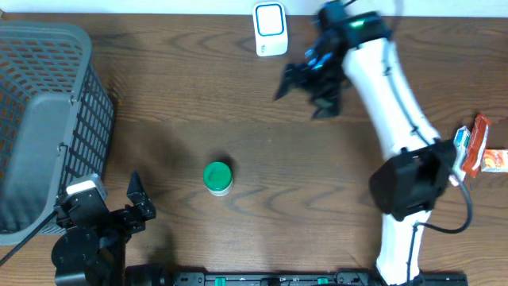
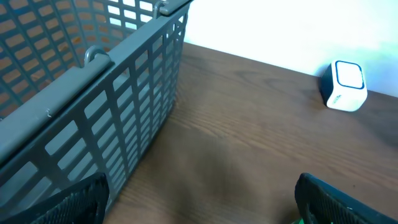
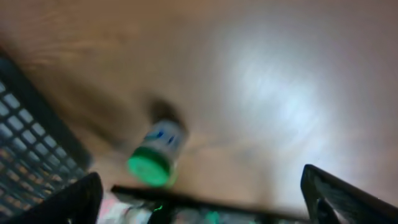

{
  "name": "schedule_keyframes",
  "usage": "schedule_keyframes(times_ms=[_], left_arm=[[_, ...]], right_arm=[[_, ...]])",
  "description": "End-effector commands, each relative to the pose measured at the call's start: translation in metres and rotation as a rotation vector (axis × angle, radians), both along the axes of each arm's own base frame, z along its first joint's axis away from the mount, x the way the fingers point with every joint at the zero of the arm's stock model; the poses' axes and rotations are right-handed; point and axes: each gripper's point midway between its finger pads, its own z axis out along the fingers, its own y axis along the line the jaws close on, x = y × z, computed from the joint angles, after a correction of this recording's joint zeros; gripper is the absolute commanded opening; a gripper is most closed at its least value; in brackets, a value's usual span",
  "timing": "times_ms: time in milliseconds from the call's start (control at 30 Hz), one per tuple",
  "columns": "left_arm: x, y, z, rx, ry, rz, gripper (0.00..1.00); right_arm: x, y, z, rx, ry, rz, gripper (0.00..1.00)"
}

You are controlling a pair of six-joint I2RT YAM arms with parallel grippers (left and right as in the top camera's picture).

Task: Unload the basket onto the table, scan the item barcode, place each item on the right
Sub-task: 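Swing the right gripper over the green-capped Knorr jar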

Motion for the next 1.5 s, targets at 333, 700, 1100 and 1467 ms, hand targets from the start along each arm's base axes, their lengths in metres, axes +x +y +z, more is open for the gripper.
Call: schedule_keyframes(times_ms=[333,700,1100,1467], left_arm=[[0.000,0.002,0.002,-0.001,-0.006,0.014,0.96],[0.000,0.002,0.002,-0.001,-0.006,0.014,0.96],[0.000,0.002,0.002,-0.001,-0.006,0.014,0.96],[0.000,0.002,0.002,-0.001,-0.006,0.014,0.96]], right_arm=[[-0.066,0.102,-0.016,-0.311,0.069,-0.848,0.99],[-0.076,0.146,-0.043,-0.318,-0.091,-0.788,0.99],[-0.100,0.167,-0.100,-0.380,0.105,-0.703,0.99],[-0.107,0.162,-0.100,-0.410,0.083,-0.620,0.99]])
